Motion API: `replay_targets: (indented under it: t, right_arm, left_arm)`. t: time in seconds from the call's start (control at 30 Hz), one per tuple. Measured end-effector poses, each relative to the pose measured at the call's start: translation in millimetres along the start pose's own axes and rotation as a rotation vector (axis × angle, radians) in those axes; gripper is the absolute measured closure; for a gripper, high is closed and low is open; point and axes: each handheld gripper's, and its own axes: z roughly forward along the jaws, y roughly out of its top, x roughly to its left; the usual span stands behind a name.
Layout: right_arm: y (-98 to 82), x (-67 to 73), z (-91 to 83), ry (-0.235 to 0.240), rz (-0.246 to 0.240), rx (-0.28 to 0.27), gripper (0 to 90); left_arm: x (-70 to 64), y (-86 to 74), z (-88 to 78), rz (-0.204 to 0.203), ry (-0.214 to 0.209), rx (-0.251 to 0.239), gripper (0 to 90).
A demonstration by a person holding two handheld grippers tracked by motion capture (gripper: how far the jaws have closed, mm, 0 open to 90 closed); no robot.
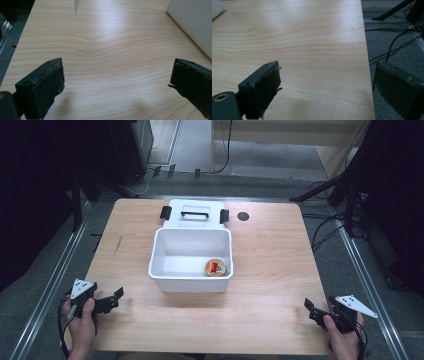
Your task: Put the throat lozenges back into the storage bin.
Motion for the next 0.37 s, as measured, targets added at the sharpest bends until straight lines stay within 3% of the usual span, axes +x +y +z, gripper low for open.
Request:
replay_targets:
  t: [0.27, 0.37]
  right_arm:
    - [0.6, 2.3, 2.4, -0.01, -0.01, 0.028, 7.3]
    - [0.3, 1.6, 1.1, 0.026, -0.009, 0.024, 7.4]
  left_arm:
    - [0.9, 0.1, 0.1, -0.003, -0.002, 0.004, 0.0]
    - [0.6, 0.2, 0.1, 0.001, -0.001, 0.005, 0.0]
